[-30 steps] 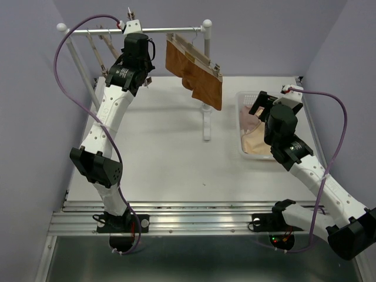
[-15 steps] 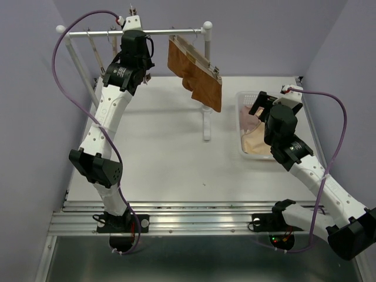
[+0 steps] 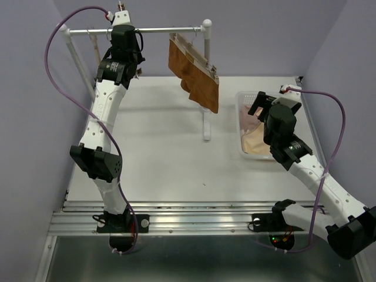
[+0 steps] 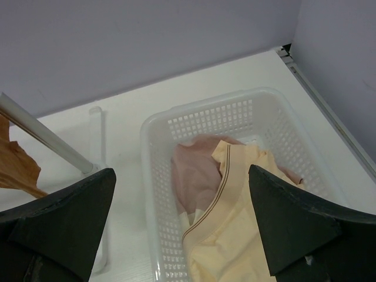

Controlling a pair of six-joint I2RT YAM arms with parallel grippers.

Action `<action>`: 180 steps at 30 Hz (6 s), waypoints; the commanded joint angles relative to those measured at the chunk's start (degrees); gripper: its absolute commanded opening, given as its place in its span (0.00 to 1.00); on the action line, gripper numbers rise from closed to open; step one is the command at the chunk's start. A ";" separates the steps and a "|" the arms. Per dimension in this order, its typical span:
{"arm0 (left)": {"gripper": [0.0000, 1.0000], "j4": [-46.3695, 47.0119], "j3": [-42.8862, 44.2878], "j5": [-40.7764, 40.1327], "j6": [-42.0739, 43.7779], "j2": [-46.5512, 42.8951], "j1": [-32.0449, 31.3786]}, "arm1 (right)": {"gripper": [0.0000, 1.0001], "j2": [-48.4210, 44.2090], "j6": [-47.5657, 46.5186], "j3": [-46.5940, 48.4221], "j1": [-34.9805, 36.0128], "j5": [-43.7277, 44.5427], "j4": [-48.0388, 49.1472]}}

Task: Remove the underwear clipped to the hanger

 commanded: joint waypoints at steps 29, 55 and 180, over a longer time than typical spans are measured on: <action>0.81 6.07 -9.46 9.57 -1.36 -7.48 3.43 | 1.00 -0.60 -2.76 -0.47 0.11 -6.83 3.91; 0.99 10.03 -15.54 7.73 -8.39 -20.16 -11.95 | 1.00 -3.50 -0.30 -2.66 0.11 -13.00 3.74; 0.00 2.21 -64.66 11.17 12.79 -49.86 -41.30 | 1.00 28.48 -85.81 46.98 0.11 -83.05 -71.40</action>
